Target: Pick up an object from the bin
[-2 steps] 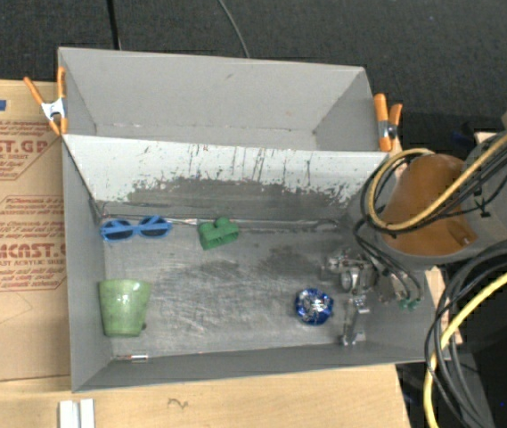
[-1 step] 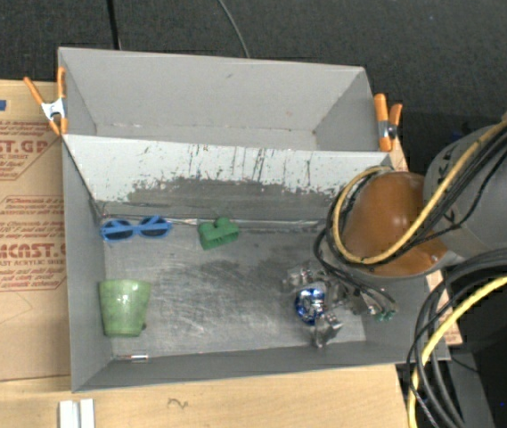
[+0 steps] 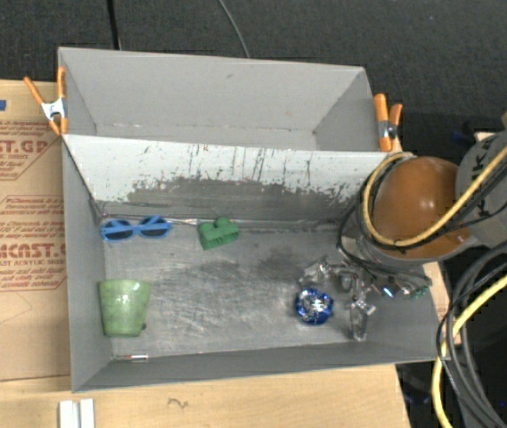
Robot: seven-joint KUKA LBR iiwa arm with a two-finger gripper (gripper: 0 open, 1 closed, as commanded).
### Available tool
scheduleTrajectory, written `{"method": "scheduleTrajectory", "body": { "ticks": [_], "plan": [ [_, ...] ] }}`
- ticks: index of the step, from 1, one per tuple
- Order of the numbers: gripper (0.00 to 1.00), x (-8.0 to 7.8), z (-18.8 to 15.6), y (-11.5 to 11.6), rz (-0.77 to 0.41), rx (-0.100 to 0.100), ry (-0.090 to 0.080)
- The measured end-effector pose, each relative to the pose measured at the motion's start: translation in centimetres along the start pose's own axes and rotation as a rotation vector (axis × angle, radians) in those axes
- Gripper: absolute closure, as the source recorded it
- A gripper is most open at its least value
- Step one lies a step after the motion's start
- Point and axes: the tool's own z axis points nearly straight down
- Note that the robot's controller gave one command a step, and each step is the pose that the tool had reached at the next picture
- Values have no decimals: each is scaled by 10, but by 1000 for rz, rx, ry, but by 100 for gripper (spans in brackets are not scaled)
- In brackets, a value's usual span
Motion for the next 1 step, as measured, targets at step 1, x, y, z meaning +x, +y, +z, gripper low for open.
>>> {"method": "scheduleTrajectory", "body": {
  "ticks": [1],
  "plan": [
    [100, 0, 1, 1, 0, -3, 2]
  ]
}}
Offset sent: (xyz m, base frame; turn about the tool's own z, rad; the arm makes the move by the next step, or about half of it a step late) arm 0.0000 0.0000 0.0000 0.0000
